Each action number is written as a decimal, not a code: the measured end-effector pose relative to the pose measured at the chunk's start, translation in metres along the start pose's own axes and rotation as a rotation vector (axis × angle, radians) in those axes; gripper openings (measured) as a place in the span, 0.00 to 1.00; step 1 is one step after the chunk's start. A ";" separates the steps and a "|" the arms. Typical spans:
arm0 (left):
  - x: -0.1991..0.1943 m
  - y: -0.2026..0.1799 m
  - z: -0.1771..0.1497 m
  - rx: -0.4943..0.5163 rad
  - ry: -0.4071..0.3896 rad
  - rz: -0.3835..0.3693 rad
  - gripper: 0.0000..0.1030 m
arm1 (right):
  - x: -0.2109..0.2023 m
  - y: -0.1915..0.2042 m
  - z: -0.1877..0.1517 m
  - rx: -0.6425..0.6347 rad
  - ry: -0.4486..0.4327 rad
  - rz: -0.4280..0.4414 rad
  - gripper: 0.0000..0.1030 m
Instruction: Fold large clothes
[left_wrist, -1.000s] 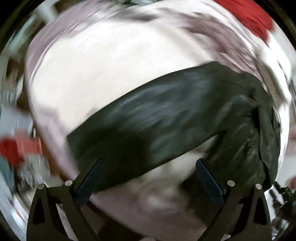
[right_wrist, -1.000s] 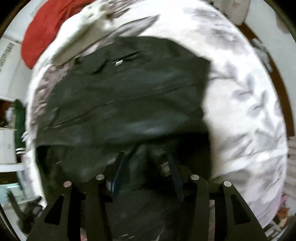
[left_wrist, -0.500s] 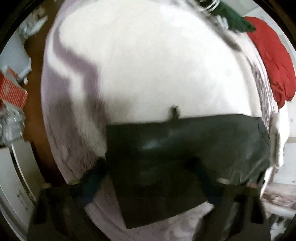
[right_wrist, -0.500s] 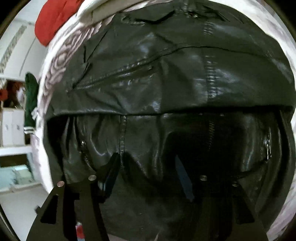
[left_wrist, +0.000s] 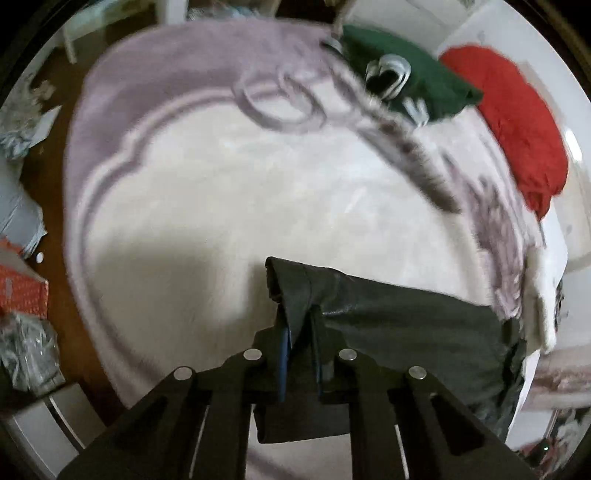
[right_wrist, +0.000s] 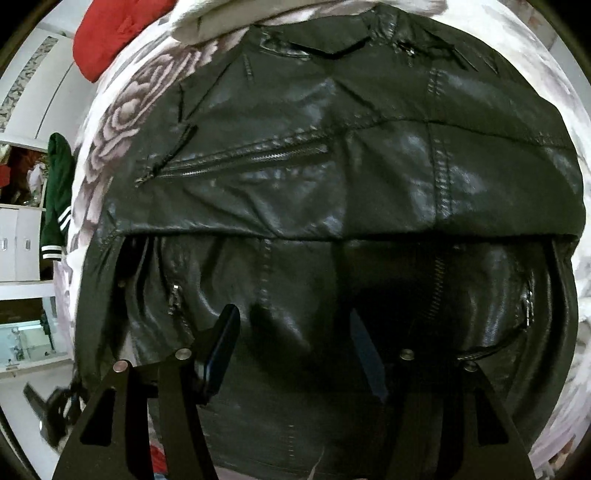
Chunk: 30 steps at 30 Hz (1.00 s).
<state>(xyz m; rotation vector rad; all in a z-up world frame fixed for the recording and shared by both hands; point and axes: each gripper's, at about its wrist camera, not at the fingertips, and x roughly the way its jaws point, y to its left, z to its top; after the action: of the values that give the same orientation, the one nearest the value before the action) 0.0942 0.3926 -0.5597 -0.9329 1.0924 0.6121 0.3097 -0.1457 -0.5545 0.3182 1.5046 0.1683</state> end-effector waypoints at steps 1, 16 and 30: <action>0.009 0.006 0.005 0.002 0.026 -0.005 0.08 | -0.001 0.003 0.000 -0.004 -0.004 0.003 0.63; -0.008 0.015 -0.092 -0.333 0.118 -0.183 0.91 | 0.008 0.010 0.009 0.063 -0.011 -0.053 0.65; 0.012 -0.037 -0.042 -0.391 -0.223 -0.004 0.14 | -0.003 0.018 0.005 -0.026 -0.103 -0.353 0.70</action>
<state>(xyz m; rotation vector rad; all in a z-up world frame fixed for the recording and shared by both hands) 0.1085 0.3381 -0.5654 -1.1696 0.7834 0.9243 0.3162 -0.1297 -0.5457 0.0362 1.4304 -0.1076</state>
